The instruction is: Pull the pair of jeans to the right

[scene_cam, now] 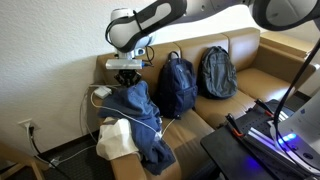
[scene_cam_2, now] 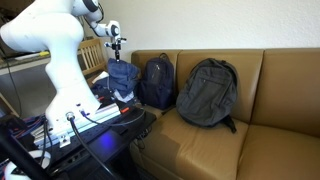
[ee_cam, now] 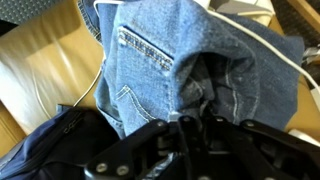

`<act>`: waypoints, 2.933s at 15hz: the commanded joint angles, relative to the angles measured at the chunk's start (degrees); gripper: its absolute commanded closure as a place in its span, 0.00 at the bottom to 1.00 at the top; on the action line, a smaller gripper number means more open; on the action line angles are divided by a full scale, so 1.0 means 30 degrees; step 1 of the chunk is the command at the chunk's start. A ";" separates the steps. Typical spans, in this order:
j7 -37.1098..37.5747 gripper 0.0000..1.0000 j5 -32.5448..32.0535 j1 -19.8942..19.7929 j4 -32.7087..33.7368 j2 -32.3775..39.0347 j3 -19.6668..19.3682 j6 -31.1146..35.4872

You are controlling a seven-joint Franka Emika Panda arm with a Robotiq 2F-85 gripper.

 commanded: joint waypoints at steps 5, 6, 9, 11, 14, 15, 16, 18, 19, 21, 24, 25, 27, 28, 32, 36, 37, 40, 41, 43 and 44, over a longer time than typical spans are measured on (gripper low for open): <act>0.5562 0.97 -0.0362 0.1478 -0.7859 -0.6977 -0.3371 0.3702; 0.3042 0.97 -0.0029 0.0926 -0.8733 -0.7907 -0.2769 0.4296; 0.3398 0.90 -0.1613 -0.1239 -0.7311 -0.7228 -0.0197 0.3247; 0.3268 0.97 -0.2505 -0.1474 -0.8036 -0.7652 0.0145 0.3113; 0.5929 0.97 -0.5747 -0.2096 -0.8190 -0.8023 -0.0967 0.4397; 0.6645 0.97 -0.6584 -0.2434 -0.7506 -0.7847 -0.1174 0.4397; 0.7328 0.97 -0.7298 -0.2743 -0.7565 -0.8518 -0.1345 0.4400; 0.8929 0.97 -0.8339 -0.3386 -0.7210 -0.9374 -0.1445 0.4182; 0.9726 0.97 -0.8685 -0.3771 -0.7044 -0.9907 -0.1378 0.4012; 1.1437 0.97 -0.9281 -0.4478 -0.7198 -1.1313 -0.1160 0.3770; 1.4122 0.97 -1.0153 -0.5490 -0.8138 -1.3826 -0.0833 0.3319; 1.4945 0.97 -1.0365 -0.5888 -0.8387 -1.4587 -0.0689 0.3134; 1.6879 0.97 -1.1372 -0.6548 -0.8994 -1.5945 -0.0322 0.3426; 1.5479 0.90 -1.0707 -0.7012 -0.7597 -1.4122 0.0458 0.3012; 1.8405 0.97 -1.3921 -0.7745 -0.8283 -1.5458 0.0351 0.2719; 1.9265 0.97 -1.7052 -0.9709 -0.9155 -1.7054 -0.0041 0.1543; 1.9397 0.97 -1.7711 -1.0249 -0.9202 -1.7334 -0.0117 0.0989; 1.9383 0.97 -1.9243 -1.1970 -0.9757 -1.8044 -0.0315 -0.1129; 1.9462 0.97 -1.9655 -1.2482 -0.9977 -1.8085 -0.0364 -0.1793; 1.9881 0.97 -2.0449 -1.3434 -1.0880 -1.7903 -0.0542 -0.2635; 2.0322 0.97 -2.0835 -1.3871 -1.1622 -1.7568 -0.0691 -0.2722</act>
